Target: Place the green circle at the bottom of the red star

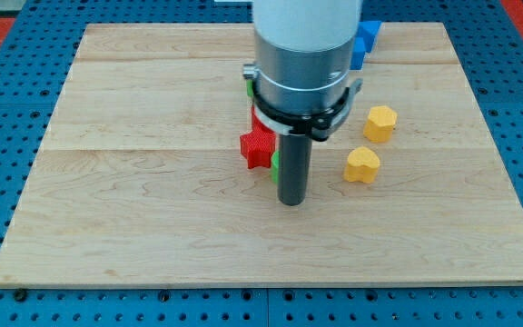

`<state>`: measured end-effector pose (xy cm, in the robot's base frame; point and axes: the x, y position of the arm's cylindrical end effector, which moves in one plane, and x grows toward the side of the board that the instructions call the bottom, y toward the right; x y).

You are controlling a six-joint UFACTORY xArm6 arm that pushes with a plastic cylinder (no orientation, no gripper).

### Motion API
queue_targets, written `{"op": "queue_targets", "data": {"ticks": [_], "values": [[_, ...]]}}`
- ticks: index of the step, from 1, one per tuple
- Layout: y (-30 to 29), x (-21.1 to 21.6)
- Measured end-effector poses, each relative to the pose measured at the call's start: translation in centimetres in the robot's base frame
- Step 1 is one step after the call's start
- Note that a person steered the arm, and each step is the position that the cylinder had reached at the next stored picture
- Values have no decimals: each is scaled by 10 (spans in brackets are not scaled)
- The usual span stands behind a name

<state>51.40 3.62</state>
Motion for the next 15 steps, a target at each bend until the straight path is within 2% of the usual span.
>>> {"op": "queue_targets", "data": {"ticks": [1,2,3,5,8,9,10,11,12,13,15], "values": [[22,-20],[20,-55],[-8,-72],[-15,-72],[-49,-6],[-74,46],[-120,55],[-173,6],[-179,-61],[-148,-80],[-92,-71]]}}
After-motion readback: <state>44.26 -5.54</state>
